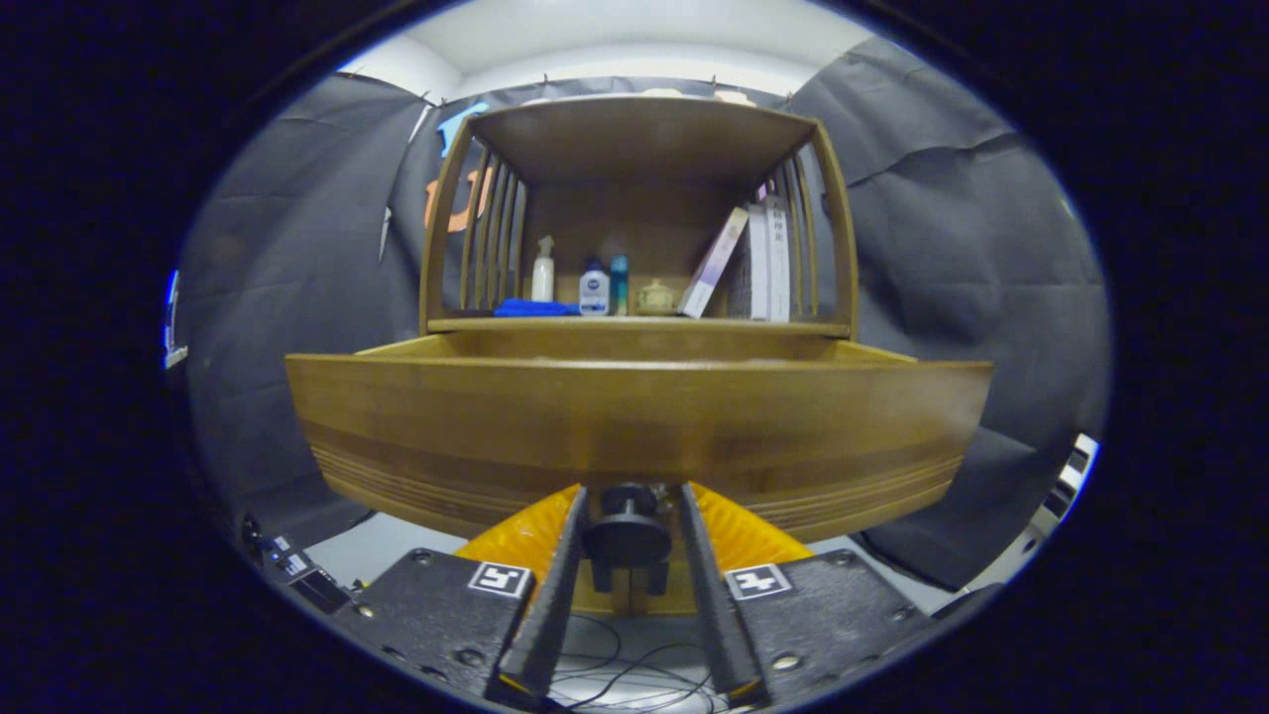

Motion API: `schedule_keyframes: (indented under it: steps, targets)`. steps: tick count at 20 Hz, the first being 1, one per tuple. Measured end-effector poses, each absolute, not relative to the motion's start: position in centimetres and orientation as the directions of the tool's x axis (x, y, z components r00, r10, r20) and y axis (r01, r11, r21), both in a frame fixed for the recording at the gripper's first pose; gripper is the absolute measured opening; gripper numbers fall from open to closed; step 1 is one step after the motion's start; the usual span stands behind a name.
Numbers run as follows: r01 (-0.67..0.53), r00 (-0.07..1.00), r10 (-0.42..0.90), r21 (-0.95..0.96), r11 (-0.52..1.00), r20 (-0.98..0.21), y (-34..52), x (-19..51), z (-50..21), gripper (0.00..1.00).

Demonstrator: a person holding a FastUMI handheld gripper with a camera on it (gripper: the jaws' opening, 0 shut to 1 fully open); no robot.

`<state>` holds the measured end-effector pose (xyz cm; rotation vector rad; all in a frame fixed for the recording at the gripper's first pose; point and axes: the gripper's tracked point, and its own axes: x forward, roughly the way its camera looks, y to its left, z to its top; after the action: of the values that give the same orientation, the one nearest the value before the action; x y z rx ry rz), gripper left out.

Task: Pull open the drawer, take out the items inside it, and place them on the countertop above the cabinet.

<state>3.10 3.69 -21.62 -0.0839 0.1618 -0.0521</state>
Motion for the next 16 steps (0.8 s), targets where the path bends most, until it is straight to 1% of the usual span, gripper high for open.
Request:
schedule_keyframes:
  steps: [4,11,13,16]
  targets:
    - [0.001,0.989,-0.012,-0.076,0.997,-0.145,4.1,2.1,-20.1,1.0]
    - [0.0,0.998,0.001,0.01,1.0,-0.065,2.4,3.0,-11.5,1.0]
    - [0.004,0.998,-0.002,0.02,1.0,-0.062,2.0,3.9,-8.8,1.0]
    - [-0.008,1.0,0.008,0.003,1.0,-0.023,1.4,6.2,-4.4,1.0]
